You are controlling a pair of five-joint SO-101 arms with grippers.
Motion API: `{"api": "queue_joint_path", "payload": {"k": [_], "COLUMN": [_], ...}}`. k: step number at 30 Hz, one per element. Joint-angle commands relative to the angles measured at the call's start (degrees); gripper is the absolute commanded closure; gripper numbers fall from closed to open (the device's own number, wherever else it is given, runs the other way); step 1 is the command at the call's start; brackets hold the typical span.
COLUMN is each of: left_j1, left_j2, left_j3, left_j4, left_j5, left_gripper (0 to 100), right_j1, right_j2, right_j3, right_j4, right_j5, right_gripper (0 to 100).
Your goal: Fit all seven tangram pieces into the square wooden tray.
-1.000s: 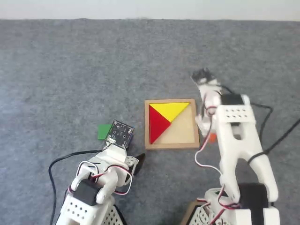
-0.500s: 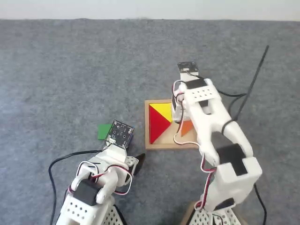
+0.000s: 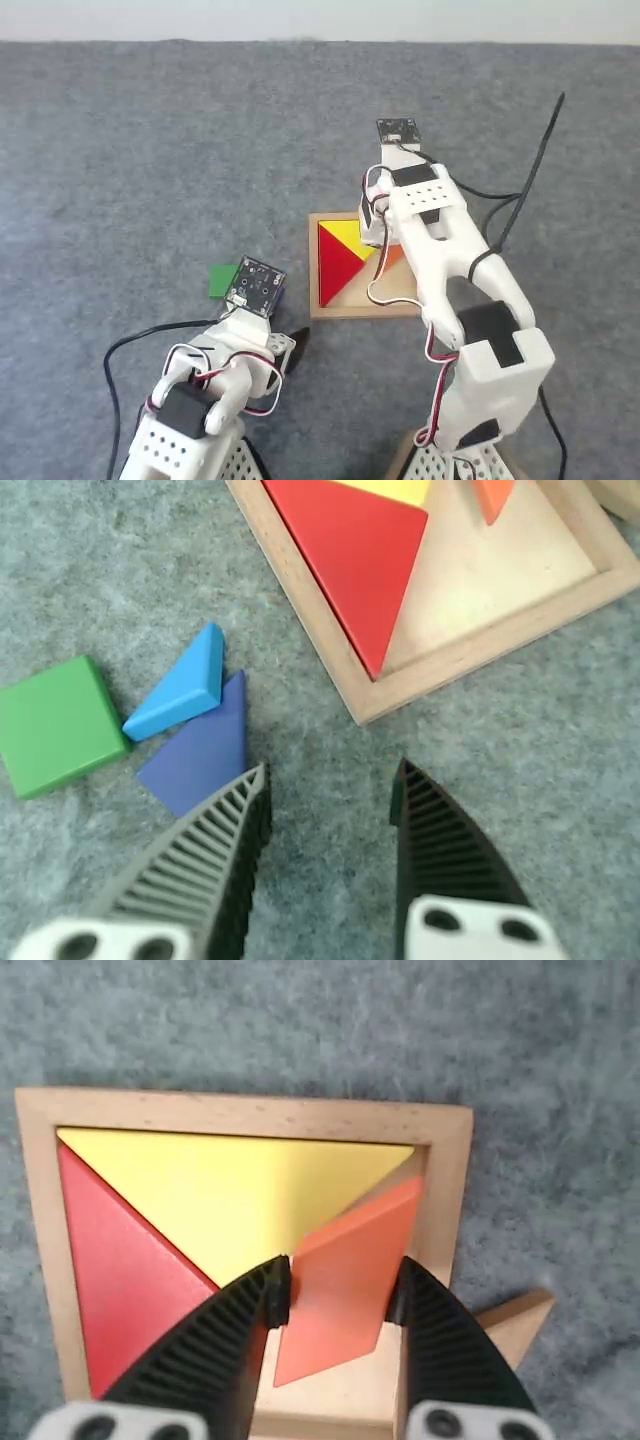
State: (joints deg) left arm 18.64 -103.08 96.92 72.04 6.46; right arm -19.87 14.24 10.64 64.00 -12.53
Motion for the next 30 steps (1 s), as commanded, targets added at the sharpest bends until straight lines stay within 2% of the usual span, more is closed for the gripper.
{"api": "queue_joint_path", "payload": {"k": [1, 4, 9, 15, 17, 25, 30], "left_j1": [0.26, 0.26, 0.26, 0.26, 0.26, 0.26, 0.26], "left_j2": [-1.05, -1.05, -1.05, -1.05, -1.05, -1.05, -1.05], "left_j3": [-0.48, -0.48, -0.48, -0.48, -0.48, -0.48, -0.48], "left_j4": [0.35, 0.35, 0.35, 0.35, 0.35, 0.35, 0.35], "left_j5": [-0.18, -0.18, -0.18, -0.18, -0.18, -0.18, -0.18], "left_gripper": [80, 80, 80, 80, 80, 80, 80], "right_j1": [-0.04, -0.04, -0.04, -0.31, -0.31, 0.57, 9.71], "right_j2": [-0.84, -0.84, -1.01, -0.92, -0.92, -1.98, -9.19], "right_j3": [-2.81, -2.81, -2.9, -2.64, -2.64, -2.64, -1.58], "right_j4": [-1.01, -0.92, -1.45, -1.27, -1.27, -0.57, 2.24], "right_j5": [2.02, 6.33, 6.86, 11.6, 11.69, 12.22, 15.3], "right_gripper": [86.1, 86.1, 83.9, 61.2, 57.8, 64.1, 67.5]}}
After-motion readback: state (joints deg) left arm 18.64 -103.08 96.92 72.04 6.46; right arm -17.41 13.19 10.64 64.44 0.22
